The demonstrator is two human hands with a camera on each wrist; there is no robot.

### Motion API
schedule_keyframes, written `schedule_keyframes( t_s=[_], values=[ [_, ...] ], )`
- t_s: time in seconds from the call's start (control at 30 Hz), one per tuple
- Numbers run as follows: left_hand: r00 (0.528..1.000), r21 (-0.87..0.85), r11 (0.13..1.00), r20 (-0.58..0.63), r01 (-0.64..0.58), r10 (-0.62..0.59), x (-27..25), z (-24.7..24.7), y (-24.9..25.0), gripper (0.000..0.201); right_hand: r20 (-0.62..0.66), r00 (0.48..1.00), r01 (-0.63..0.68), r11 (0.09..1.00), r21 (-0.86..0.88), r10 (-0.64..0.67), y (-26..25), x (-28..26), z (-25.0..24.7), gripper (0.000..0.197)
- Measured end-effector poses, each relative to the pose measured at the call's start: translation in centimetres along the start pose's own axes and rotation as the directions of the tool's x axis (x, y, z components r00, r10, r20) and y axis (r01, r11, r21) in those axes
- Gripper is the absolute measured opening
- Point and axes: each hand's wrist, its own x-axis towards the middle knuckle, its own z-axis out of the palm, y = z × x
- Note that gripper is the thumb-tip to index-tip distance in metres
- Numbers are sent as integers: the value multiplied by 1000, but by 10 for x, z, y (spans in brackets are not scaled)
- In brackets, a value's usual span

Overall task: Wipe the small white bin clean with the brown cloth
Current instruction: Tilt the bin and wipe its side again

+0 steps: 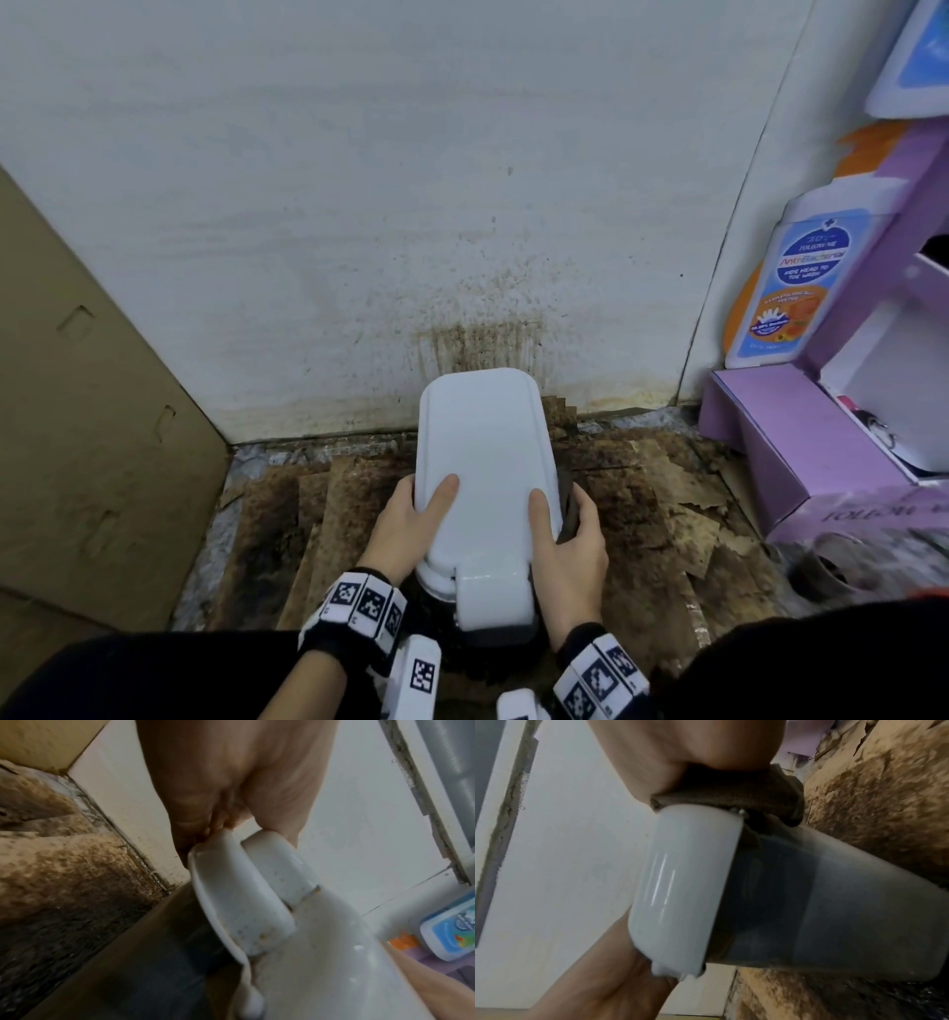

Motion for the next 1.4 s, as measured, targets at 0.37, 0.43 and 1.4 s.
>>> schedule_keyframes(
  t_s=[0.37, 0.43, 1.4],
  values=[
    [1000, 168, 986, 4, -20, 19, -6, 3, -9, 65, 43, 999, -25, 969, 247, 15, 13, 9, -8, 42],
    [999, 309, 951, -40, -13, 27, -8, 5, -9, 86, 63, 996, -75, 946, 316, 59, 14, 14, -13, 33],
    [916, 569, 768, -62, -293, 395, -14, -30, 0, 61, 277, 931, -351, 786, 510, 236, 27, -2, 54, 36]
  ],
)
